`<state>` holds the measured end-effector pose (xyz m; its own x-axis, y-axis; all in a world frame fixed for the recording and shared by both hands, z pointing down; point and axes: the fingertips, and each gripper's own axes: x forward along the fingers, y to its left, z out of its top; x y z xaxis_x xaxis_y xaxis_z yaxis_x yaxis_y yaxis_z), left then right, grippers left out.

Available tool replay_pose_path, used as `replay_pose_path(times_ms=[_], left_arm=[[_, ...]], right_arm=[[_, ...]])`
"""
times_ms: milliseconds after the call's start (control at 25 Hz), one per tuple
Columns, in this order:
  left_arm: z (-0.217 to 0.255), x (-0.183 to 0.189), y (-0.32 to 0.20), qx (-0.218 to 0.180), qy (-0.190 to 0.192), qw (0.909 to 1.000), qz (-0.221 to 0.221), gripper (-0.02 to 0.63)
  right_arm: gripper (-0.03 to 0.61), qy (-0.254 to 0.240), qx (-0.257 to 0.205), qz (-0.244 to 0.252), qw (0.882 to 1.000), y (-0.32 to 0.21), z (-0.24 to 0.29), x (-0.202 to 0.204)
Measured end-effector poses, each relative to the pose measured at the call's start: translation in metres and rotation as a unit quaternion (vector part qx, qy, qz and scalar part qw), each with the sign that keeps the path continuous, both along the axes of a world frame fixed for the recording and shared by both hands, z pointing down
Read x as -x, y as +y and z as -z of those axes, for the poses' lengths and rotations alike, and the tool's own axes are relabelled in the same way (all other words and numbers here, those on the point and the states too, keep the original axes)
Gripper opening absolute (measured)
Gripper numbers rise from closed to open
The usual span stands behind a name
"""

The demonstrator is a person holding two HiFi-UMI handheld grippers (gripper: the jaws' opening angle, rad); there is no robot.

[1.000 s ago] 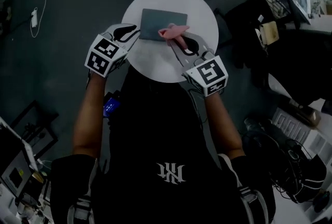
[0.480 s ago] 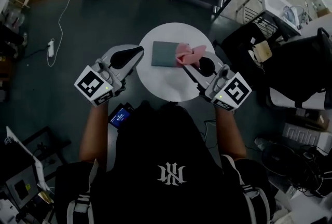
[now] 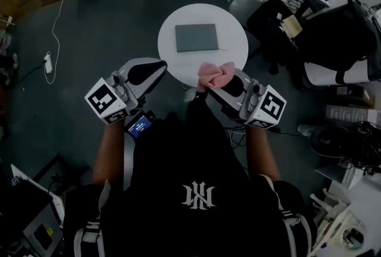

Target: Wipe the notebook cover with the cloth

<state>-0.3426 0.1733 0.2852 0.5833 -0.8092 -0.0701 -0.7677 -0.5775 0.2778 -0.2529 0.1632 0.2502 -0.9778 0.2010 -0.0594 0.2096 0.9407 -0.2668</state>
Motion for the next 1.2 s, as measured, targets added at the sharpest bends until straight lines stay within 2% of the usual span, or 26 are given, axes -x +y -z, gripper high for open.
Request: replay_pose_path(times_ms=[120,240,360,520,720,880,1200], left_arm=[[-0.011,-0.004,0.032,0.000,0.022,0.9995,-0.022,0.003],[-0.028,-0.008,0.044,0.006,0.037,0.9984,-0.042,0.003],[-0.039,-0.012,0.048,0.020,0.043,0.9979,-0.045,0.003],[-0.039,-0.032,0.065,0.024,0.034,0.9981,-0.044,0.003],[-0.032,-0.078,0.089,0.029,0.005,0.9981,-0.053,0.003],[-0.021,-0.093,0.093,0.035,-0.015,0.9973,-0.064,0.003],[-0.021,-0.193,0.111,0.041,-0.043,0.9942,-0.090,0.003]], right_arm=[[0.029,0.024,0.001,-0.021,1.000,0.033,-0.012,0.002],[0.029,0.032,0.002,-0.063,0.998,0.039,-0.019,0.000],[0.029,0.045,0.001,-0.071,0.996,0.045,-0.025,0.000],[0.029,0.049,0.003,-0.063,0.997,0.063,-0.027,-0.010],[0.028,0.031,0.008,-0.068,0.997,0.079,-0.021,-0.039],[0.028,0.025,0.000,-0.067,0.997,0.086,-0.010,-0.048],[0.028,0.024,-0.002,-0.097,0.995,0.104,-0.004,-0.150]])
